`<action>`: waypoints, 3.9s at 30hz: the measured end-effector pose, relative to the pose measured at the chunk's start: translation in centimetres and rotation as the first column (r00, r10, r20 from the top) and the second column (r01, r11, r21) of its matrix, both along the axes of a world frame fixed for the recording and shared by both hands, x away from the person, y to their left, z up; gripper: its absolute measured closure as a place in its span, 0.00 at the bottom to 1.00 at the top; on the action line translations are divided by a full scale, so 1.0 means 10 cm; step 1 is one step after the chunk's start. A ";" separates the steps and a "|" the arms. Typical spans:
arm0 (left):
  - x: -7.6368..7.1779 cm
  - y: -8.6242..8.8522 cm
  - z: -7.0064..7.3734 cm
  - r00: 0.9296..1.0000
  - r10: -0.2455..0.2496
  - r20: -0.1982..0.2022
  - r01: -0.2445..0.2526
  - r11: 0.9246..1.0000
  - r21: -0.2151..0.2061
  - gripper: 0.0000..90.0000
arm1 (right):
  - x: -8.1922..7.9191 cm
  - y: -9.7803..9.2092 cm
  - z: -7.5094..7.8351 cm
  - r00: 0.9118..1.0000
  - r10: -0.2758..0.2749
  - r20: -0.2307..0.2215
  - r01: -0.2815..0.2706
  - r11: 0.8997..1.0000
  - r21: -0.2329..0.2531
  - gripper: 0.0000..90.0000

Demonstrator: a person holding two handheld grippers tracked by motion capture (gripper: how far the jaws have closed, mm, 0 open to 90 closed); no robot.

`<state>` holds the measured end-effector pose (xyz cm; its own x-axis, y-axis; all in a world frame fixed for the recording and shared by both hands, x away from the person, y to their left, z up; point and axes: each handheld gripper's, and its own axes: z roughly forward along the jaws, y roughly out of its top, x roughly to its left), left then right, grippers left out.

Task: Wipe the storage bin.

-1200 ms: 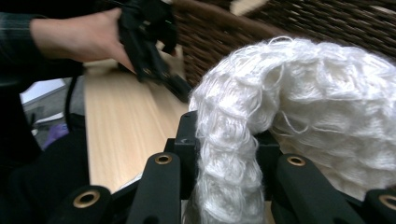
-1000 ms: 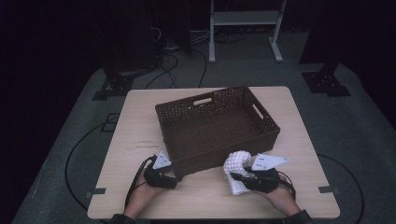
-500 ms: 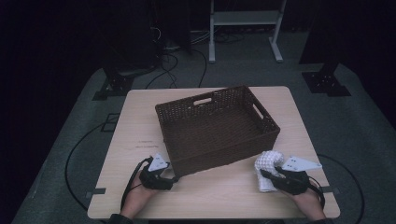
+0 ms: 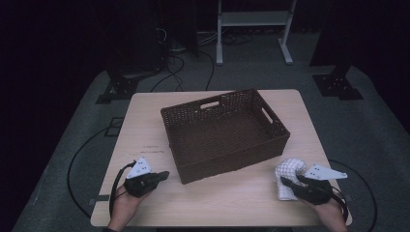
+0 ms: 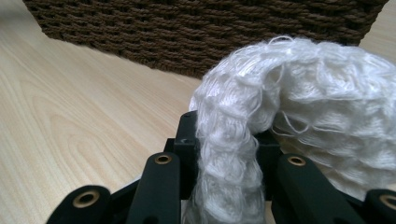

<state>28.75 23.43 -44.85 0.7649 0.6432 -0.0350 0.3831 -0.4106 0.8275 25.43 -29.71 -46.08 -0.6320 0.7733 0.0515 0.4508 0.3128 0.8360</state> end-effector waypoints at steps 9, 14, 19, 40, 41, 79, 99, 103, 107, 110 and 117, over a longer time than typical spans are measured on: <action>0.16 -0.05 0.27 0.998 -0.018 0.062 0.023 0.995 -0.096 0.99 | 0.03 0.01 -0.02 1.000 -0.002 -0.011 0.002 1.000 -0.002 0.78; 0.18 -0.17 0.33 0.996 -0.046 0.077 0.055 0.993 -0.109 0.99 | 0.05 0.01 -0.01 1.000 -0.003 -0.007 0.003 1.000 0.000 0.78; 0.15 -0.31 0.34 0.993 -0.088 0.080 0.098 0.988 -0.121 0.99 | 0.06 0.02 -0.02 1.000 0.000 -0.013 0.000 1.000 -0.003 0.78; 0.18 -1.23 0.36 0.958 -0.279 0.069 0.286 0.951 -0.121 0.98 | 0.09 0.08 -0.05 0.999 0.028 -0.021 -0.029 0.999 -0.023 0.78; 0.19 -1.29 0.37 0.954 -0.291 0.070 0.298 0.948 -0.112 0.98 | 0.09 0.08 -0.05 0.999 0.029 -0.022 -0.030 0.999 -0.023 0.78; 2.19 -0.80 0.65 0.997 0.045 -0.071 -0.038 0.995 0.093 0.91 | 0.11 -0.04 -0.06 1.000 0.003 -0.023 -0.003 1.000 0.000 0.78; 1.62 -0.26 0.65 0.990 0.112 -0.084 -0.106 0.992 0.068 0.92 | 0.11 -0.01 -0.05 1.000 0.006 -0.018 -0.006 1.000 -0.004 0.78; 1.54 -0.16 0.67 0.991 0.122 -0.058 -0.120 0.992 0.036 0.83 | 0.12 0.01 -0.05 1.000 0.010 -0.020 -0.010 1.000 -0.007 0.78; 1.40 0.00 0.75 0.990 0.140 -0.033 -0.141 0.990 -0.016 0.84 | 0.13 0.01 -0.05 1.000 0.011 -0.019 -0.011 1.000 -0.006 0.78; 1.27 0.13 0.78 0.988 0.154 -0.013 -0.154 0.987 -0.045 0.91 | 0.13 0.01 -0.06 1.000 0.010 -0.023 -0.010 1.000 -0.004 0.78; 1.00 0.29 0.66 0.987 0.159 -0.009 -0.159 0.987 -0.032 0.98 | 0.12 0.02 -0.06 1.000 0.010 -0.020 -0.010 1.000 -0.006 0.78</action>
<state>38.79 26.35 -38.29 0.6527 0.7551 -0.0624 0.4467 -0.3170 0.8366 26.62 -29.49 -46.65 -0.6385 0.7673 0.0599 0.4646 0.3222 0.8248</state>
